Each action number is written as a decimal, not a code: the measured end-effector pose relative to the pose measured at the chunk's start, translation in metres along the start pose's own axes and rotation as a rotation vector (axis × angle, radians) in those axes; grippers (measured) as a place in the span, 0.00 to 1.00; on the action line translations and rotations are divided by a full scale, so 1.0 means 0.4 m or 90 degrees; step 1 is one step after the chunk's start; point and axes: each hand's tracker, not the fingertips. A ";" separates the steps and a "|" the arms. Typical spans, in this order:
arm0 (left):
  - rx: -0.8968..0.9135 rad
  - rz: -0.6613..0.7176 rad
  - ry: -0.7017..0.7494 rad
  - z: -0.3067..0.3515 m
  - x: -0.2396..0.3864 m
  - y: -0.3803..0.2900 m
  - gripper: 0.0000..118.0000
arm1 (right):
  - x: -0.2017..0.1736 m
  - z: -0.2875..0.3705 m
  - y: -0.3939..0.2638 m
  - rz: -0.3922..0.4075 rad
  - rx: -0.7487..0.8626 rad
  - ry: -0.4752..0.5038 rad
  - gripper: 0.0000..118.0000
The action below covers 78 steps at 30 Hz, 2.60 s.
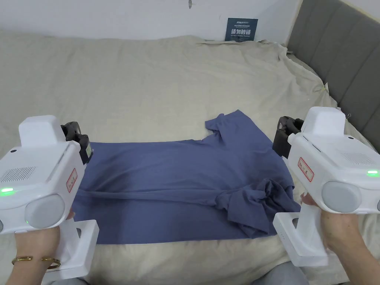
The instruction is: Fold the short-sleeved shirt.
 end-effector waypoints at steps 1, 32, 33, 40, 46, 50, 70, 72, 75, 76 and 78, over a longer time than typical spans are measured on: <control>0.000 0.001 -0.001 -0.003 0.000 0.001 0.00 | 0.003 -0.008 0.003 -0.001 0.001 0.004 0.00; -0.003 -0.040 0.043 -0.206 0.015 0.018 0.00 | 0.173 -0.850 -0.032 -0.029 -0.558 -0.106 0.86; -0.005 -0.039 0.045 -0.210 0.014 0.016 0.00 | 0.181 -0.854 -0.043 -0.034 -0.558 -0.107 0.86; -0.032 -0.037 0.055 -0.232 0.004 -0.010 0.00 | 0.190 -0.868 -0.080 -0.051 -0.554 -0.115 0.54; -0.053 -0.032 0.064 -0.242 -0.006 -0.022 0.00 | 0.180 -0.868 -0.078 -0.060 -0.553 -0.099 0.01; -0.068 -0.017 0.070 -0.254 -0.022 -0.011 0.03 | 0.173 -0.849 -0.054 -0.034 -0.539 -0.090 0.01; -0.476 -0.002 0.076 -0.673 -0.250 0.091 0.99 | 0.157 -0.771 0.033 -0.020 -0.488 -0.068 0.01; -0.524 -0.013 0.079 -0.708 -0.249 0.064 0.99 | 0.156 -0.772 0.031 -0.012 -0.492 -0.068 0.01; -0.579 -0.045 0.081 -0.747 -0.242 0.020 0.99 | 0.158 -0.776 0.025 -0.004 -0.495 -0.070 0.01; -0.572 -0.050 0.090 -0.758 -0.240 0.010 0.99 | 0.159 -0.778 0.022 -0.006 -0.496 -0.069 0.01; -0.576 -0.054 0.096 -0.777 -0.242 -0.005 0.95 | 0.158 -0.779 0.018 -0.003 -0.500 -0.069 0.01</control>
